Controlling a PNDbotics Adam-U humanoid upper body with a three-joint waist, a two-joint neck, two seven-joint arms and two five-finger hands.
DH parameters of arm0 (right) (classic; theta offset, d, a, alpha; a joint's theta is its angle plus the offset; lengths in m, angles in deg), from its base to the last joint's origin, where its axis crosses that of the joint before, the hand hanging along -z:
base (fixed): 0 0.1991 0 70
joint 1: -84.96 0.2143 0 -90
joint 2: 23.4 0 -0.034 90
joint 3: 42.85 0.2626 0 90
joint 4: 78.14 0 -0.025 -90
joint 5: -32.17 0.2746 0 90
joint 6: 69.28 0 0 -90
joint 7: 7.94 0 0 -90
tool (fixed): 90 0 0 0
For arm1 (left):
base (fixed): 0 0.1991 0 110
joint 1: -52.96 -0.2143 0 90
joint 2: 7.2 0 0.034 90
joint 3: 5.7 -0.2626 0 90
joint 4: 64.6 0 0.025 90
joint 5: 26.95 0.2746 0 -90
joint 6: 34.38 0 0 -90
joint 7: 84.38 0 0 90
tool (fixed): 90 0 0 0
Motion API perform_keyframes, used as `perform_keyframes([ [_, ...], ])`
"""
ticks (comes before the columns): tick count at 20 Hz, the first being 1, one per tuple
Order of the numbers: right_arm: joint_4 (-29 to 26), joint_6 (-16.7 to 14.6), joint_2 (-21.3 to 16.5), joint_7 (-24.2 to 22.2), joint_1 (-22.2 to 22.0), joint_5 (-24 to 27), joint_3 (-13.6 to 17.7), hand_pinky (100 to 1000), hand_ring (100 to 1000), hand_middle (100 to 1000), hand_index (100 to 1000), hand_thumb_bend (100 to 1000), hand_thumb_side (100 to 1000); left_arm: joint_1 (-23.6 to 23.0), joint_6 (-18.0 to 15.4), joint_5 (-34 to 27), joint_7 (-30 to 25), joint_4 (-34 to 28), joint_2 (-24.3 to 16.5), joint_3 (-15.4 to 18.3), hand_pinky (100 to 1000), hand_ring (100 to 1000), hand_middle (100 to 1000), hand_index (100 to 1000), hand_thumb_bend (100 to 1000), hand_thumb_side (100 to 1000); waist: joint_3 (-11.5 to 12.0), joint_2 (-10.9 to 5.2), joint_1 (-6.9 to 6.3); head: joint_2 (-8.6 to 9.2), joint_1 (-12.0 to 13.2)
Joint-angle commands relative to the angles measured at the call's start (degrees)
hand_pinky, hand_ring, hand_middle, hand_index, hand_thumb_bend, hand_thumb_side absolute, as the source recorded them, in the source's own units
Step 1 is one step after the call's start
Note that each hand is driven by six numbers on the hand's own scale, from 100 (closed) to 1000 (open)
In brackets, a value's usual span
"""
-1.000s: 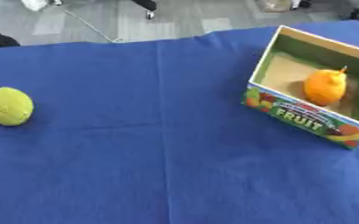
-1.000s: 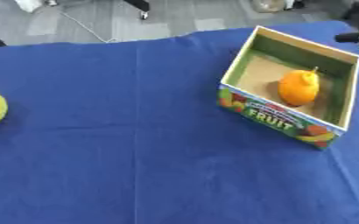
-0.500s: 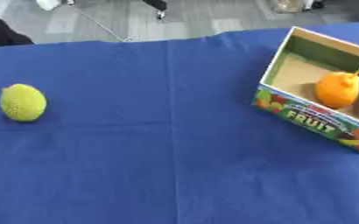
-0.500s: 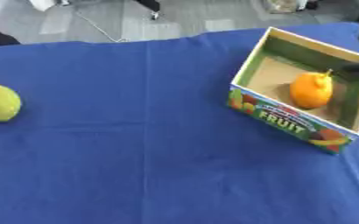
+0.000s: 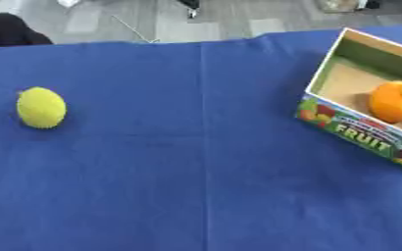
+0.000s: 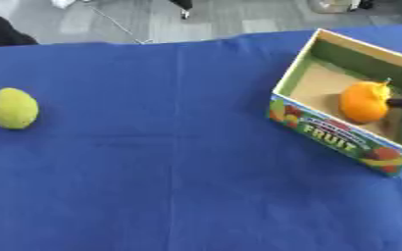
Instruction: Pick up the objects with one hand, pass them to the other hand, and then place them into the box on the other side of the table.
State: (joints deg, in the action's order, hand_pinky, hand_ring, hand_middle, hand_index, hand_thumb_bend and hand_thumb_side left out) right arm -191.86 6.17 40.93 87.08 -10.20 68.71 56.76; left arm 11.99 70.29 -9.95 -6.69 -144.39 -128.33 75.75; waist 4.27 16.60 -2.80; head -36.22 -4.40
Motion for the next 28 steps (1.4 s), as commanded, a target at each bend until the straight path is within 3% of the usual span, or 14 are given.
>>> perform_keyframes([
  [1,-0.9,0.6,-1.1,0.2,-0.1,-1.5,-0.3,701,1000,969,977,100,437,4.0,-1.2,6.4,-7.9,6.0,-1.4,-0.7,826,812,755,802,900,336,-0.1,-2.19,-0.69,-0.39,0.6],
  [4,-0.9,0.8,-1.2,0.3,-0.1,-2.2,-0.7,701,1000,968,975,100,432,7.6,-3.5,13.8,-16.1,11.9,1.2,-2.7,877,849,797,842,1000,311,-0.2,-2.32,-0.67,-0.41,0.9],
  [7,-0.9,0.9,-1.0,0.5,-0.2,-2.9,-1.1,701,1000,968,975,100,436,10.0,-7.2,20.9,-23.7,14.9,3.6,-3.1,876,846,791,827,979,309,-0.3,-2.36,-0.64,-0.35,1.2],
  [10,-0.9,1.2,-0.8,0.7,-0.2,-3.2,-1.3,701,1000,968,975,100,440,11.6,-9.2,23.8,-27.1,17.9,5.4,-3.0,876,845,785,808,951,287,-0.3,-2.41,-0.67,-0.25,1.3],
  [17,-0.9,1.2,-0.8,0.9,-0.3,-3.5,-1.3,702,1000,967,974,100,439,13.9,-11.3,25.1,-29.4,23.9,7.9,-3.1,871,839,775,788,917,294,-0.3,-2.58,-0.53,0.18,1.5],
  [28,-0.9,1.8,-0.3,1.1,-0.4,-4.2,-1.7,702,1000,964,968,100,446,16.2,-13.2,25.3,-30.3,26.9,11.3,-4.3,839,816,751,773,828,171,-0.5,-2.45,-0.21,0.97,1.8],
])
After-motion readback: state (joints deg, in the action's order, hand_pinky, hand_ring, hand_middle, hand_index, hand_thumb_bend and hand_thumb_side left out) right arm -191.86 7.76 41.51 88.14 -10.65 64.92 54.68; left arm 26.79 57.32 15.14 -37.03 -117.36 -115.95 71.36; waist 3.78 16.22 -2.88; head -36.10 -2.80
